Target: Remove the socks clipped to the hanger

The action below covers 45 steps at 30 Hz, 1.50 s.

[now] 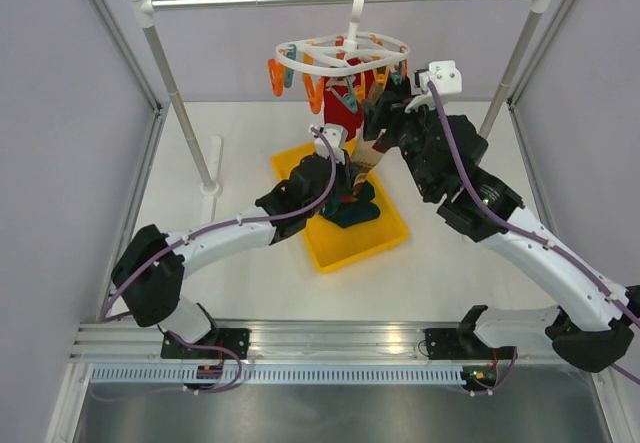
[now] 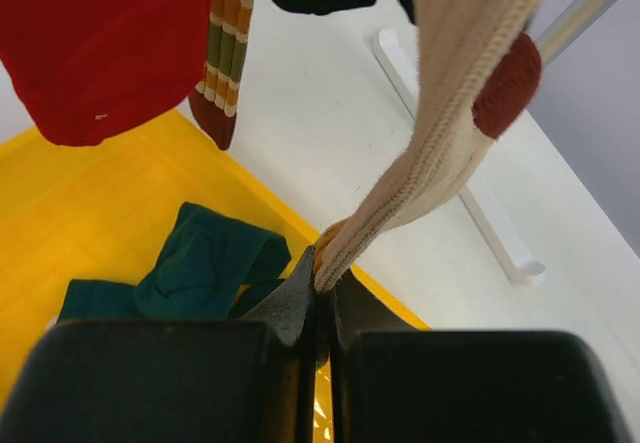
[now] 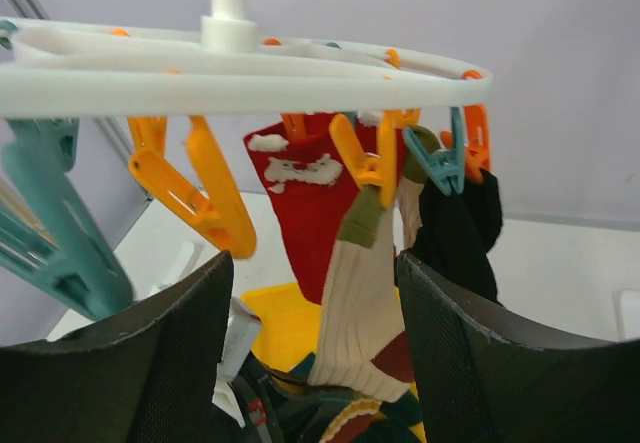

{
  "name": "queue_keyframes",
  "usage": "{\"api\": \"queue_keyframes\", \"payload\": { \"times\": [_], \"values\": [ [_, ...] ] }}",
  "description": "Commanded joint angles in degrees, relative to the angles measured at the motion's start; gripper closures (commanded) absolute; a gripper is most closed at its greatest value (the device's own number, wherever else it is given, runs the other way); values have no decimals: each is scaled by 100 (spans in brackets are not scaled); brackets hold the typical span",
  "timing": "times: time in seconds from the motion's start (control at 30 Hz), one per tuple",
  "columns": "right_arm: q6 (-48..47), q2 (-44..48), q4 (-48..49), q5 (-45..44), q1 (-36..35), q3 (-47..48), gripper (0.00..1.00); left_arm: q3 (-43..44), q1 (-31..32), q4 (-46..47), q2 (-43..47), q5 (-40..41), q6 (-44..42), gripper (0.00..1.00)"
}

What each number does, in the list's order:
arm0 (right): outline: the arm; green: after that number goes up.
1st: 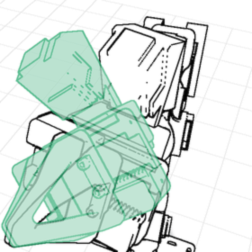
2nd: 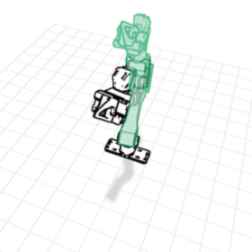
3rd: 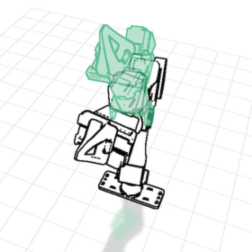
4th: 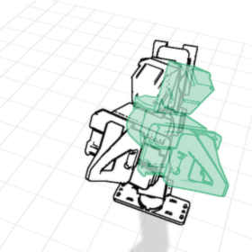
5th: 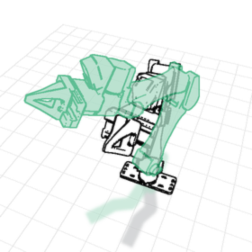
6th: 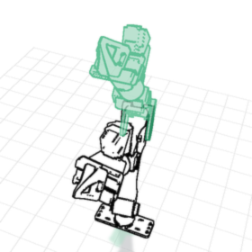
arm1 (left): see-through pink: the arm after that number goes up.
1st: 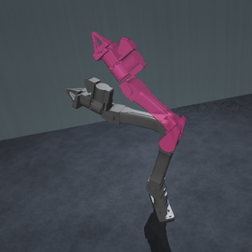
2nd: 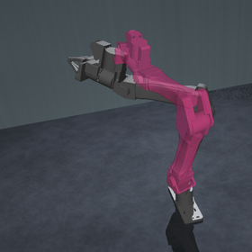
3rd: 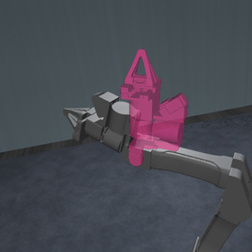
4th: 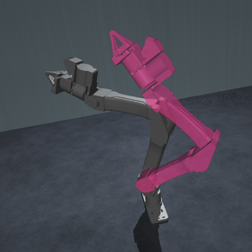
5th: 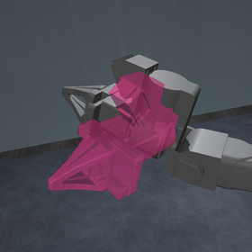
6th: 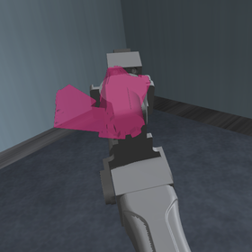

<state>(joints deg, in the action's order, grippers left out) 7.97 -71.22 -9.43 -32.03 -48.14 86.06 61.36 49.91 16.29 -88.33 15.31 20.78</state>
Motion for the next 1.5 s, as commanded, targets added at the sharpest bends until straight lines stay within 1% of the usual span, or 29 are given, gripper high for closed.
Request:
{"api": "queue_keyframes", "payload": {
  "times": [0.0, 0.1, 0.2, 0.23, 0.33, 0.4, 0.5, 0.57, 0.6, 0.67, 0.8, 0.9, 0.93, 1.0, 1.03, 1.1, 1.17, 1.33, 1.47],
  "values": [
    [109, 494, 12, -530, -2, -361, 29, -63, 45, -65, 97, 16, 278, 98],
    [65, 618, -119, -769, 6, -415, 32, -107, 80, -91, 115, 77, 296, 98],
    [99, 592, -330, -840, 68, -283, 32, -116, 107, -126, 150, 121, 304, 98],
    [117, 566, -340, -814, 138, -257, 32, -116, 115, -135, 159, 130, 287, 98],
    [214, 276, -559, -454, 278, 68, 34, -98, 142, -153, 176, 174, 269, 98],
    [249, 4, -726, -199, 288, 427, 41, -81, 151, -162, 168, 191, 260, 98],
    [267, -347, -797, -23, 288, 788, 46, -54, 168, -179, 159, 209, 243, 98],
    [275, -506, -841, 13, 288, 964, 51, -11, 177, -188, 132, 218, 243, 98],
    [276, -637, -867, 39, 279, 1017, 51, 7, 168, -197, 98, 209, 234, 98],
    [293, -691, -859, -22, 279, 1018, 50, 68, 186, -232, 71, 192, 234, 98],
    [276, -595, -754, -251, 288, 519, 46, 113, 212, -285, 71, 148, 225, 98],
    [372, -490, -744, -128, 401, 219, 44, 95, 221, -337, 71, 148, 252, 98],
    [424, -446, -736, 55, 524, 140, 43, 104, 238, -346, 88, 156, 278, 98],
    [477, -296, -622, 310, 639, -97, 40, 95, 256, -346, 80, 174, 295, 98],
    [478, -252, -578, 381, 674, -159, 36, 113, 256, -355, 62, 174, 313, 98],
    [443, -173, -473, 426, 674, -256, 35, 139, 273, -373, 45, 191, 322, 98],
    [390, -68, -376, 513, 683, -300, 35, 192, 300, -390, 18, 218, 339, 98],
    [293, 135, 239, 724, 666, -511, 37, 384, 370, -600, -70, 420, 366, 98],
    [179, 30, 556, 523, 613, -468, 40, 526, 449, -750, -140, 560, 322, 98]
  ]
}}
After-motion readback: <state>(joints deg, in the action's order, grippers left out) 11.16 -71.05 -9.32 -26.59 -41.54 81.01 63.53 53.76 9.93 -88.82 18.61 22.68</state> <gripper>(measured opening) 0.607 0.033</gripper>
